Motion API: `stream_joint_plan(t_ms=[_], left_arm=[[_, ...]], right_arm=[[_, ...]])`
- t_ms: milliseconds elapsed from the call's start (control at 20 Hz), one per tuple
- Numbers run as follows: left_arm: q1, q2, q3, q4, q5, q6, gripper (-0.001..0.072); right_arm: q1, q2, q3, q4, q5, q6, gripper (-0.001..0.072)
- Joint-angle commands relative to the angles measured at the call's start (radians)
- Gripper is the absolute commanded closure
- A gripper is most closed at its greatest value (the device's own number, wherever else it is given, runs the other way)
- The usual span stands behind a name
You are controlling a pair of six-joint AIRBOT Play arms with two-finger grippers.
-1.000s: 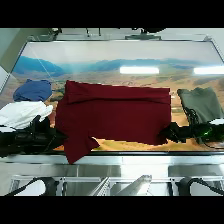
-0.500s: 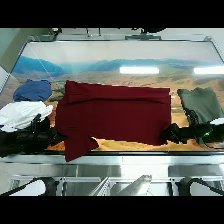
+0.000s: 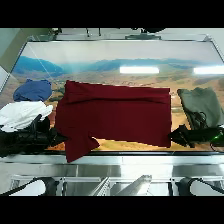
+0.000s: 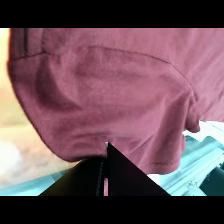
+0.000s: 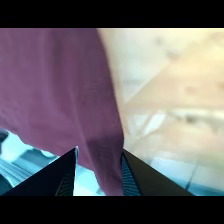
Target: Fold the shirts.
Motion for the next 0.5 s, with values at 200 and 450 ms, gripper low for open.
stream_joint_plan(t_ms=[200, 450], left_arm=[[0.000, 0.000, 0.001, -0.009, -0.016, 0.002, 0.0683], [0.000, 0.000, 0.001, -0.014, -0.020, 0.001, 0.0683]], right_arm=[[0.039, -0.035, -0.061, 0.019, -0.036, -0.001, 0.0350], [0.152, -0.080, -0.060, 0.027, -0.035, -0.013, 0.0353]])
